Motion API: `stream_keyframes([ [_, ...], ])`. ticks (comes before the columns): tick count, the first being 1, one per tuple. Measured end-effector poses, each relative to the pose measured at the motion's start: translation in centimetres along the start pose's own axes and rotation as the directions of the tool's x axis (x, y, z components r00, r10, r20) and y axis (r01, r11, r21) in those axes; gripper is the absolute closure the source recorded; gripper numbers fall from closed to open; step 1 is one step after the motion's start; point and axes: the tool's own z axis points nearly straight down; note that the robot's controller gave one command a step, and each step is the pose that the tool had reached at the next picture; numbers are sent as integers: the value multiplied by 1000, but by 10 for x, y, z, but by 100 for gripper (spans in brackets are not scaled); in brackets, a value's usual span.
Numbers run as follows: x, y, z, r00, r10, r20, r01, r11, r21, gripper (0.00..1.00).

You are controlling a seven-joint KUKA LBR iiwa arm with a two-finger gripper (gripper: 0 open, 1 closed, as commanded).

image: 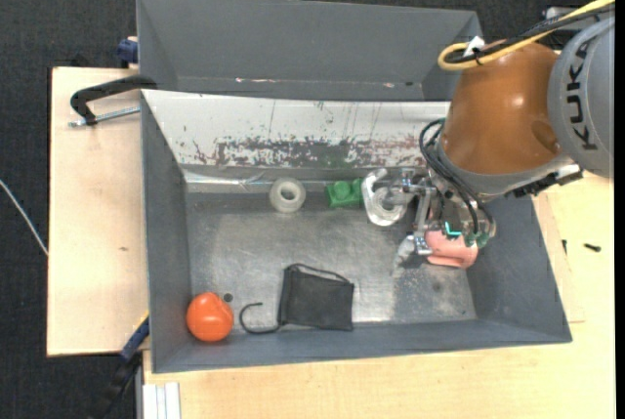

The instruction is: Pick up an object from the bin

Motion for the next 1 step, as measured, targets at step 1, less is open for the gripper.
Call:
stream_keyframes([
  [1,-2,0,-4,1000,0,9,0,1000,0,0],
])
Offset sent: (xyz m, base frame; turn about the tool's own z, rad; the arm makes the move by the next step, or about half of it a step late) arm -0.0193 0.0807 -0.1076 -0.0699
